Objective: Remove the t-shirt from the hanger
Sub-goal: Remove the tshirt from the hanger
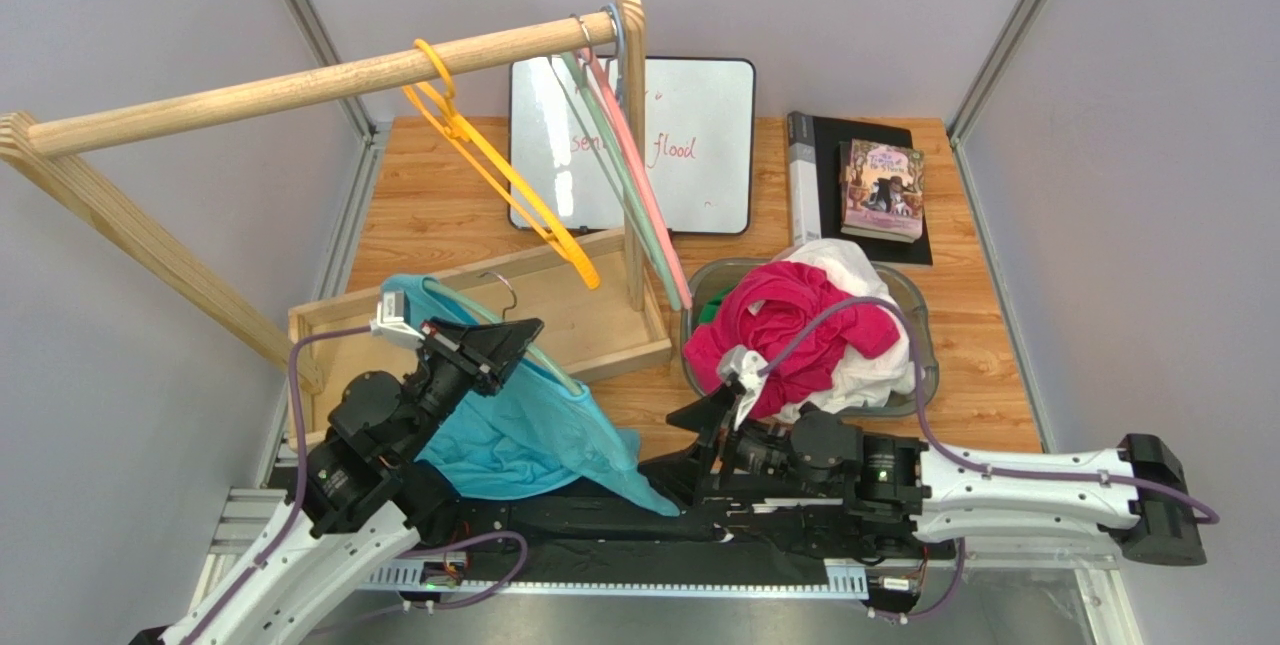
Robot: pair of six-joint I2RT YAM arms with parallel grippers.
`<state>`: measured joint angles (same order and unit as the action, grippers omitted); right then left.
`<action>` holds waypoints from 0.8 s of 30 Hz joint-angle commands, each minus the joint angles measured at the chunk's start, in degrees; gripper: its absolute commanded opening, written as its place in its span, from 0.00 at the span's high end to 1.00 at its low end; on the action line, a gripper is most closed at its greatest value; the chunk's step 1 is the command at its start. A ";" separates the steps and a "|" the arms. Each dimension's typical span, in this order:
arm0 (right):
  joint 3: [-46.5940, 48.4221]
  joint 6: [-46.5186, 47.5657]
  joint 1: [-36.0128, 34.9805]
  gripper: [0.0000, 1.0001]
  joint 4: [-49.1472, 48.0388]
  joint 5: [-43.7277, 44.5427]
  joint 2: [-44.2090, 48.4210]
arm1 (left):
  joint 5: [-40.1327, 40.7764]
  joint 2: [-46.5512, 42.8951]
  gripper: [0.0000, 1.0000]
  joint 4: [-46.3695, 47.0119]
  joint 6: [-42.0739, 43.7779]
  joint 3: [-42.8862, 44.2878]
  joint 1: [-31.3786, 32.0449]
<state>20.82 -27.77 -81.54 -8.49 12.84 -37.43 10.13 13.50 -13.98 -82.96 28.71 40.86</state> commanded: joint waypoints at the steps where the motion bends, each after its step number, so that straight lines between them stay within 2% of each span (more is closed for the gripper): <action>1: -1.74 0.17 0.06 0.06 -9.41 -4.84 -8.52 | -1.08 -1.90 1.00 2.99 -3.44 0.20 -0.17; 5: -3.41 -0.18 -1.69 0.12 -14.61 -2.74 -16.78 | -0.46 -0.41 1.00 3.17 -2.04 2.66 -0.17; 9: -5.08 -0.62 -3.01 0.17 -18.21 -2.03 -20.04 | 0.06 0.92 1.00 2.03 0.07 6.09 -0.17; 11: -5.35 -1.14 -3.80 0.25 -19.01 -1.85 -21.01 | 0.76 0.92 1.00 1.50 0.86 6.45 -0.17; 12: -5.26 -1.41 -3.89 0.33 -19.54 -1.94 -22.06 | 0.94 0.83 1.00 1.41 0.96 6.36 -0.17; 13: -4.91 -1.85 -3.98 0.55 -19.46 -2.03 -22.59 | 1.12 0.74 1.00 1.67 1.13 6.27 -0.17; 14: -4.56 -2.02 -4.07 0.72 -19.37 -2.12 -22.95 | 1.38 0.65 1.00 2.02 1.74 6.27 -0.17; 15: -3.95 -2.46 -4.16 0.88 -17.54 -2.12 -23.30 | 1.56 0.83 1.00 2.02 2.27 6.36 -0.17; 16: -2.55 -2.64 -4.42 1.00 -16.05 -1.42 -23.04 | 1.82 1.00 1.00 2.11 3.06 6.53 -0.17; 21: 0.88 -2.99 -8.02 1.00 -4.03 5.34 -15.67 | 2.09 3.02 1.00 -2.45 11.67 9.00 -0.17; 24: 5.27 -1.68 -10.48 1.00 3.71 12.11 -6.80 | -0.19 3.29 1.00 -1.50 13.96 6.11 -0.17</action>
<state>18.98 -30.20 -89.52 -12.69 15.62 -53.41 11.79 16.32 -17.41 -75.77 34.61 40.84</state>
